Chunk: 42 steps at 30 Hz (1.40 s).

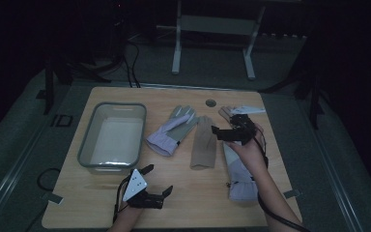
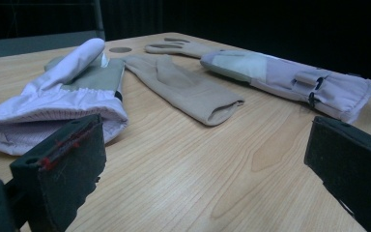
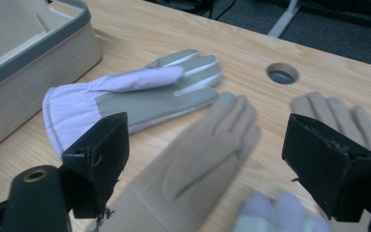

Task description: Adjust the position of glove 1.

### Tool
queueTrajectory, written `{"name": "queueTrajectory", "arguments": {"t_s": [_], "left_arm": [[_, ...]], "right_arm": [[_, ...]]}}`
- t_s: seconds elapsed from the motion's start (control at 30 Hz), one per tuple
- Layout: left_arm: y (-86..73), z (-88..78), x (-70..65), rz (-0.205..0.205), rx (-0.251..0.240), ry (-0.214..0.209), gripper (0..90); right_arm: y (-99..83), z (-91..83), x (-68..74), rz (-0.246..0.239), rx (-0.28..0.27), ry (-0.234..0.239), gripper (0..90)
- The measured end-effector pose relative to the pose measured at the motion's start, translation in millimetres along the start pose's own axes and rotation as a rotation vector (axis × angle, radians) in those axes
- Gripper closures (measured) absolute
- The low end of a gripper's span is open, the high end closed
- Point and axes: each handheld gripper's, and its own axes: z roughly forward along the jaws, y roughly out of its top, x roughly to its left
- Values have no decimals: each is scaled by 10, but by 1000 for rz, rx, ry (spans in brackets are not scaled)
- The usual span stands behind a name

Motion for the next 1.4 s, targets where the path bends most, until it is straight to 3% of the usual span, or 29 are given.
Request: {"name": "queueTrajectory", "arguments": {"t_s": [0.17, 0.3, 0.4, 0.73, 0.93, 1.17, 1.4], "left_arm": [[1, 4, -11, 6, 1, 1, 14], [0, 3, -8, 6, -1, -1, 14], [1, 2, -5, 4, 0, -2, 14], [2, 6, -4, 2, 3, -6, 14], [2, 7, -7, 8, 2, -9, 13], [2, 6, -2, 1, 3, -15, 13], [2, 7, 1, -1, 3, -18, 14]], "right_arm": [[56, 185, 138, -14, 15, 27, 185], [118, 448, 346, -43, 37, 71, 215], [140, 575, 431, -36, 47, 90, 225], [231, 990, 745, -40, 91, 98, 223], [264, 1259, 894, -19, 115, 112, 221], [300, 1506, 977, 11, 131, 79, 227], [216, 1747, 1009, 24, 173, 26, 227]]}}
